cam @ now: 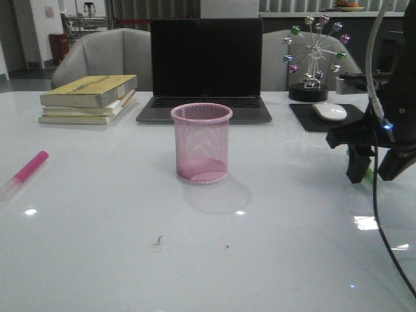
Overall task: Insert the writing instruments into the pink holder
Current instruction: 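Lower the right gripper over the green marker and close on it, then lift the green marker and carry it above the pink holder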
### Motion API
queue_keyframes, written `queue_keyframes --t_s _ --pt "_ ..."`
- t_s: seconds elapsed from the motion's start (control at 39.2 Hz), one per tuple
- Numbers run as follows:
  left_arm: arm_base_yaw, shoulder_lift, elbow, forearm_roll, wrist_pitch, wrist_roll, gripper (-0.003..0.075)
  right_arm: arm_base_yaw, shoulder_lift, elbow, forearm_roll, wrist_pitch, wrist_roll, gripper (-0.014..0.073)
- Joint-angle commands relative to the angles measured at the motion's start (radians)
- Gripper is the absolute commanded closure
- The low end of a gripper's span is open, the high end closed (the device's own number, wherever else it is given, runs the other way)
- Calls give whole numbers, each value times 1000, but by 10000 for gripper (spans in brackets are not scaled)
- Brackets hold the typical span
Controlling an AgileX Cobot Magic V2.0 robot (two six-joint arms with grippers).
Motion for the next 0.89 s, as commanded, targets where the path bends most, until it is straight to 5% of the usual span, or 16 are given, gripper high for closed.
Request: queue_keyframes --t_s 0.0,0.38,0.64,0.87 --pt "2 -6 -36 -11 -83 -3 252 -2 -37 -31 -3 -57 -5 232" --pt "2 -6 -36 -11 -93 -3 253 -2 23 -31 -3 -19 -5 235" --pt "2 -6 -36 -11 -100 -3 255 -2 47 -31 -3 20 -5 461" --pt "2 -6 -36 -11 -105 -3 288 -1 21 -31 -3 18 -5 489"
